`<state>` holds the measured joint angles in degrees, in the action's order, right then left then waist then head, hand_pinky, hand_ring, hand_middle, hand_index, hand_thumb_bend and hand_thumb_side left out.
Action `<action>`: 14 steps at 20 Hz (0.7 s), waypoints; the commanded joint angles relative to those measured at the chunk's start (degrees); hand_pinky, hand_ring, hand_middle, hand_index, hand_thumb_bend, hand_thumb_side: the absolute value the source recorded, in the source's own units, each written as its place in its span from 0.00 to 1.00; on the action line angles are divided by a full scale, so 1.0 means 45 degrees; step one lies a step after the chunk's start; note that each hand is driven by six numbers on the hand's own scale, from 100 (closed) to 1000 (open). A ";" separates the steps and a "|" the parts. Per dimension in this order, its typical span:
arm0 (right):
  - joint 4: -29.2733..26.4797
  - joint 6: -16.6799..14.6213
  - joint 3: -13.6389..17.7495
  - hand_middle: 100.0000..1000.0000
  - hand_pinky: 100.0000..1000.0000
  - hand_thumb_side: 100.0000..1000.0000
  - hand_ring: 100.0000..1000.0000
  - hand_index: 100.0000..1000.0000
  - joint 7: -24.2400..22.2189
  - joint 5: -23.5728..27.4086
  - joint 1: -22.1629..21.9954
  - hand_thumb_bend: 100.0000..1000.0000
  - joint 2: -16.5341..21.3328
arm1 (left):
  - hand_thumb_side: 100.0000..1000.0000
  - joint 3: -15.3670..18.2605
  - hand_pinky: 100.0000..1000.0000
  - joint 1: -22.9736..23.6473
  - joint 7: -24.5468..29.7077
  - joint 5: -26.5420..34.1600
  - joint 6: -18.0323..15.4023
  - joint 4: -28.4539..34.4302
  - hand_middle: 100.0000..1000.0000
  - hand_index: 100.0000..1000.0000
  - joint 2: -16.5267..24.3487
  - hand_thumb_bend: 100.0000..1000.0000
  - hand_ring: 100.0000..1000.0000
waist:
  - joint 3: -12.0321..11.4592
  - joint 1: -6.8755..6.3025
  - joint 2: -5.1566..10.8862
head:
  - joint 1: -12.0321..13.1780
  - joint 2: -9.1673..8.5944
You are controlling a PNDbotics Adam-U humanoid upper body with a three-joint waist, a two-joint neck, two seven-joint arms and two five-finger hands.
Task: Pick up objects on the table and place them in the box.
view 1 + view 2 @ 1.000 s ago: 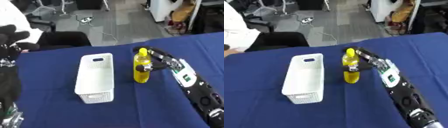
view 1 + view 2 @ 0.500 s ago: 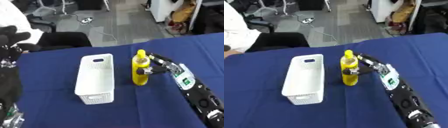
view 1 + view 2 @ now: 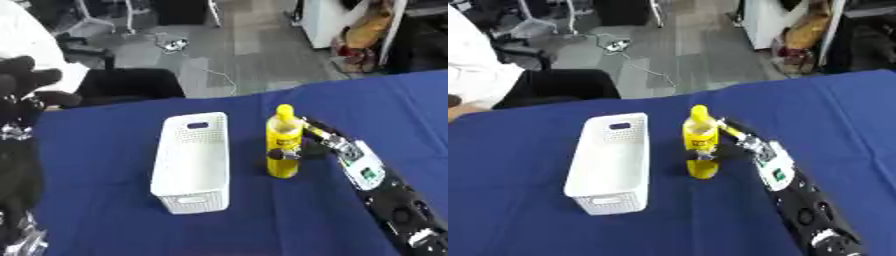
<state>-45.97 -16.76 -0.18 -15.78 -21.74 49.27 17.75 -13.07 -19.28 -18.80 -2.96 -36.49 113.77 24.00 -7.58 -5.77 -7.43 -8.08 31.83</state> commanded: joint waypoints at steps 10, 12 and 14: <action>-0.0047 -0.1335 -0.0080 0.00 0.00 0.36 0.00 0.28 0.3422 0.4301 0.0085 0.55 -0.0210 | 0.94 0.0078 0.61 -0.0252 0.0080 0.0137 -0.0009 0.0184 0.81 0.83 0.0116 0.20 0.73 | -0.0067 0.0035 0.0178 | -0.0032 -0.0313; -0.0349 -0.1373 -0.0194 0.00 0.00 0.36 0.00 0.28 0.3117 0.5190 0.0140 0.54 -0.0133 | 0.94 0.0078 0.61 -0.0236 0.0094 0.0138 -0.0002 0.0184 0.81 0.83 0.0132 0.21 0.72 | -0.0057 0.0044 0.0193 | -0.0023 -0.0276; -0.0597 -0.1253 -0.0386 0.00 0.00 0.34 0.00 0.28 0.2641 0.6062 0.0276 0.55 -0.0054 | 0.94 0.0082 0.61 -0.0220 0.0104 0.0142 0.0008 0.0184 0.81 0.83 0.0153 0.21 0.72 | -0.0046 0.0057 0.0220 | -0.0030 -0.0231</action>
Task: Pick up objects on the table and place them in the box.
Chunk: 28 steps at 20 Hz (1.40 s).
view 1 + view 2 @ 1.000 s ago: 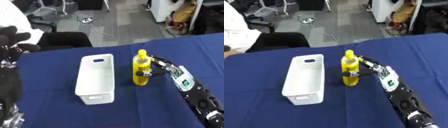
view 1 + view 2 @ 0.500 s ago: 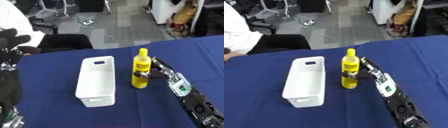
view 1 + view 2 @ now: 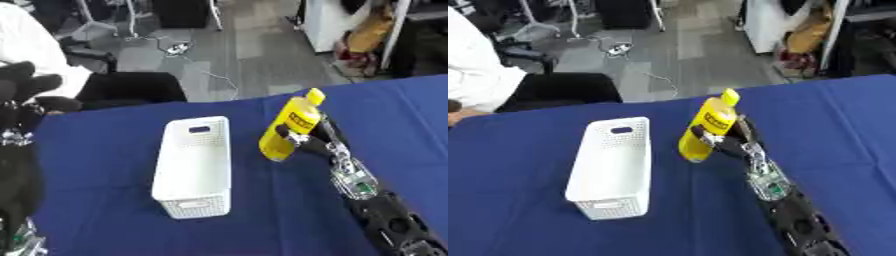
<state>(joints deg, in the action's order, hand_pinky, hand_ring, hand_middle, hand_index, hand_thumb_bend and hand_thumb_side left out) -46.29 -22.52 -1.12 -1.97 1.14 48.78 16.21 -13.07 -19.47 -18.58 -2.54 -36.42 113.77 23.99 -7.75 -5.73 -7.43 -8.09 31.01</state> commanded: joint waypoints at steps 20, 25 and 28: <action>-0.1606 0.2094 -0.2649 0.00 0.00 0.36 0.00 0.27 -0.5093 0.5214 0.2669 0.53 0.0268 | 0.93 0.0105 0.62 -0.0364 0.0099 0.0307 0.0091 0.0184 0.81 0.83 0.0154 0.21 0.73 | -0.0288 0.0244 0.0371 | 0.0015 0.0241; -0.1507 0.2102 -0.2654 0.00 0.00 0.36 0.00 0.27 -0.5274 0.5169 0.2689 0.53 0.0024 | 0.93 0.0117 0.62 -0.0558 0.0147 0.0471 0.0140 0.0184 0.81 0.83 0.0065 0.22 0.73 | -0.0465 0.0292 0.0329 | 0.0004 0.0177; -0.1405 0.2094 -0.2653 0.00 0.00 0.36 0.00 0.27 -0.5335 0.5032 0.2695 0.53 -0.0064 | 0.93 0.0128 0.62 -0.0692 0.0166 0.0574 0.0177 0.0184 0.81 0.83 -0.0005 0.22 0.73 | -0.0584 0.0334 0.0289 | -0.0003 0.0054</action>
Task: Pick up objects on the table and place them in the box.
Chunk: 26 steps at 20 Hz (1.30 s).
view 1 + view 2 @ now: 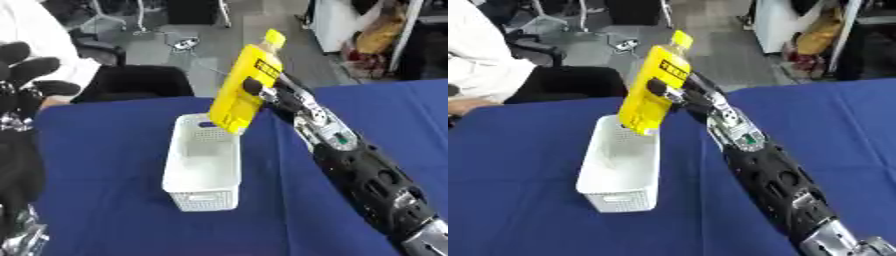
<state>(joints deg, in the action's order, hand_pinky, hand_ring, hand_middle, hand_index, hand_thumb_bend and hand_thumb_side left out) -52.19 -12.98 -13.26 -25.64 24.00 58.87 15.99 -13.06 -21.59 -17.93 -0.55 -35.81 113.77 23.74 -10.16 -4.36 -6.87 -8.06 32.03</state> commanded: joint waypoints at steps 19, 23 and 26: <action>0.0745 -0.1737 0.0610 0.05 0.00 0.50 0.00 0.33 0.0816 -0.2651 0.0432 0.46 -0.0012 | 0.93 0.0119 0.63 -0.0801 0.0206 0.0553 0.0155 0.0184 0.81 0.83 -0.0133 0.22 0.73 | -0.0512 0.0236 0.0103 | 0.0185 -0.1118; 0.0805 -0.2088 0.0557 0.37 0.27 0.63 0.29 0.56 0.0788 -0.3359 0.0398 0.62 0.0012 | 0.93 0.0118 0.63 -0.0851 0.0246 0.0610 0.0168 0.0184 0.81 0.83 -0.0144 0.22 0.73 | -0.0557 0.0271 0.0100 | 0.0235 -0.1095; 0.0811 -0.2179 0.0547 0.59 0.64 0.73 0.52 0.73 0.0267 -0.3981 0.0356 0.70 0.0013 | 0.92 0.0130 0.63 -0.0862 0.0257 0.0639 0.0171 0.0184 0.81 0.83 -0.0132 0.22 0.73 | -0.0569 0.0286 0.0119 | 0.0258 -0.1062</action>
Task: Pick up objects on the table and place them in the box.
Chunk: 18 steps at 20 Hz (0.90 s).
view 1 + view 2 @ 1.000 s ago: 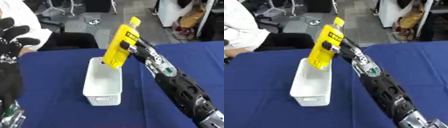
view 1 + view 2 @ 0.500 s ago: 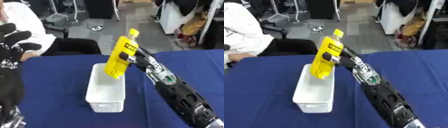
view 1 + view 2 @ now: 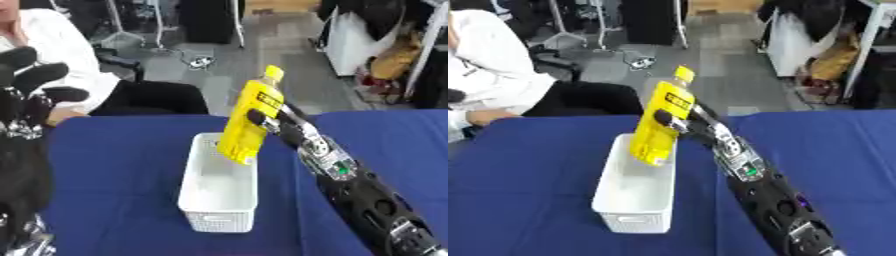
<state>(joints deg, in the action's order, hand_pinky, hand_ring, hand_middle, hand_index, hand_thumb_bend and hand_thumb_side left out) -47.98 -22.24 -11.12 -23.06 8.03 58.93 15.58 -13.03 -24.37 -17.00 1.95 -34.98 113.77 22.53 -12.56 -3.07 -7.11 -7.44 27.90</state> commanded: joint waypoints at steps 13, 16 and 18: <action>-0.0090 -0.0192 0.0240 0.82 1.00 0.85 0.79 0.92 -0.2273 -0.1343 0.0296 0.74 0.0064 | 0.92 0.0139 0.63 -0.0196 0.0067 0.0099 -0.0057 0.0184 0.81 0.83 0.0214 0.22 0.73 | 0.0044 -0.0021 0.0229 | 0.0373 0.0091; -0.0259 -0.0166 0.0272 0.82 1.00 0.85 0.79 0.92 -0.2237 -0.1111 0.0167 0.73 0.0081 | 0.92 0.0136 0.63 -0.0128 0.0075 0.0076 -0.0057 0.0184 0.81 0.83 0.0246 0.22 0.73 | 0.0078 -0.0015 0.0264 | 0.0351 0.0095; -0.0876 -0.0129 0.0215 0.81 1.00 0.88 0.78 0.91 -0.2115 -0.0459 -0.0115 0.71 0.0225 | 0.93 0.0128 0.63 -0.0065 0.0086 0.0041 -0.0054 0.0184 0.81 0.83 0.0288 0.22 0.73 | 0.0135 0.0005 0.0278 | 0.0345 -0.0046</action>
<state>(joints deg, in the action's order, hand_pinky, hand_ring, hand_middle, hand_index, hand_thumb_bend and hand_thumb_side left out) -50.00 -22.89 -10.45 -32.81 4.75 57.50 15.67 -13.02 -24.23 -16.73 2.22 -35.07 113.77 22.58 -11.90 -3.06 -7.04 -6.47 27.97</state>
